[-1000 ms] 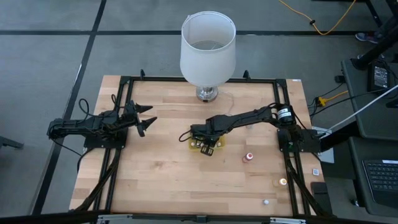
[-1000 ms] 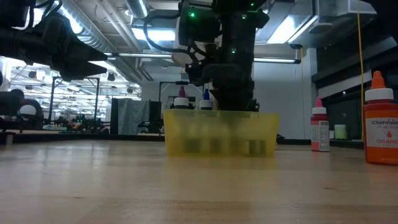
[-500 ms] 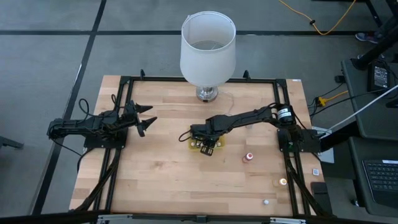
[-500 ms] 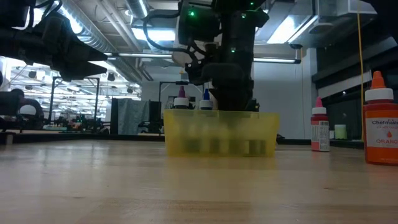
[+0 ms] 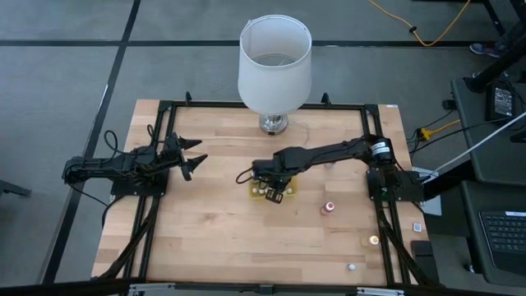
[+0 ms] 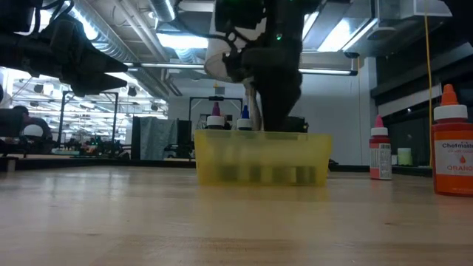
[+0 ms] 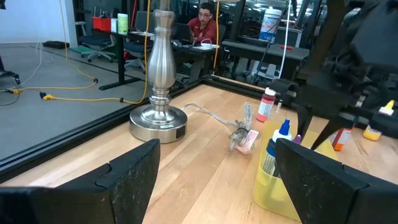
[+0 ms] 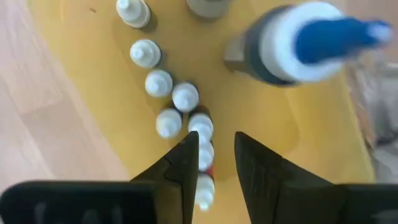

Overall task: Pick & Place food coloring
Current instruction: Put the small red food coloring bottle into the yellow bin

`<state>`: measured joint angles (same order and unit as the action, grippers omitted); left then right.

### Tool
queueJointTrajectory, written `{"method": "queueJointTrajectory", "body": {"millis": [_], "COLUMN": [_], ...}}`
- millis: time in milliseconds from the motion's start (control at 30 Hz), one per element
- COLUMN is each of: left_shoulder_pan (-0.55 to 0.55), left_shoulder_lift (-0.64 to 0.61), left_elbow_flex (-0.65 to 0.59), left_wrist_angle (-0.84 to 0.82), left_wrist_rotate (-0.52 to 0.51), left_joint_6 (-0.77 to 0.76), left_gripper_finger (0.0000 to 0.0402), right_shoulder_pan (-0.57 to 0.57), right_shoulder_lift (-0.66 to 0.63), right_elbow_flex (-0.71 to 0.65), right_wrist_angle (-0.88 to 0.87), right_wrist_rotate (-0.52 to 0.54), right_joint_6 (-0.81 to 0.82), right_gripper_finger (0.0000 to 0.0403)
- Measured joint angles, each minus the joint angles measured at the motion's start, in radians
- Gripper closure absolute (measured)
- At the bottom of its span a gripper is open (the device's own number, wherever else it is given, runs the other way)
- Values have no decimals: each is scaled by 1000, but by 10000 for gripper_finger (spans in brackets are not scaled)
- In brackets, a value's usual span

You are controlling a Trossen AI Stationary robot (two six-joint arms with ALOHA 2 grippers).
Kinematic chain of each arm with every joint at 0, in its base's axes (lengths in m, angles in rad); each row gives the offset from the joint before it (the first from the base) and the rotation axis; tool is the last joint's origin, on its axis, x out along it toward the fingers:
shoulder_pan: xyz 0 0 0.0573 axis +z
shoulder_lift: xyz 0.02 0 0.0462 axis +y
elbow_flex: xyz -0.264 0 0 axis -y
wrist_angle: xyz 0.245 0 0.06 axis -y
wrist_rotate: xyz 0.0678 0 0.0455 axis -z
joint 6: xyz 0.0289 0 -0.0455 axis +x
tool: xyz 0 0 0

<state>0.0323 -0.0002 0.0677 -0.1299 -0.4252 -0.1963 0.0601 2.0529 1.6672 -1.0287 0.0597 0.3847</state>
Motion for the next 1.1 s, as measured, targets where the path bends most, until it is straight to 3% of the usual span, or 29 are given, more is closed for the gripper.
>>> {"method": "queueJointTrajectory", "body": {"millis": [200, 467, 567, 867, 1100], "left_shoulder_pan": [0, 0, 0, 0, 0], "left_shoulder_lift": [0, 0, 0, 0, 0], "left_elbow_flex": [0, 0, 0, 0, 0], "left_wrist_angle": [0, 0, 0, 0, 0], "left_wrist_rotate": [0, 0, 0, 0, 0], "left_joint_6": [0, 0, 0, 0, 0], "left_gripper_finger": [89, 90, 89, 89, 91], "right_shoulder_pan": [33, 173, 231, 449, 647], "right_shoulder_lift": [-68, -157, -175, -210, -212], "right_elbow_flex": [0, 0, 0, 0, -2], "right_wrist_angle": [-68, -49, -32, -65, -116], "right_wrist_rotate": [31, -5, -40, -109, -95], "right_joint_6": [5, 80, 124, 187, 215], "right_gripper_finger": [298, 294, 274, 165, 152]}}
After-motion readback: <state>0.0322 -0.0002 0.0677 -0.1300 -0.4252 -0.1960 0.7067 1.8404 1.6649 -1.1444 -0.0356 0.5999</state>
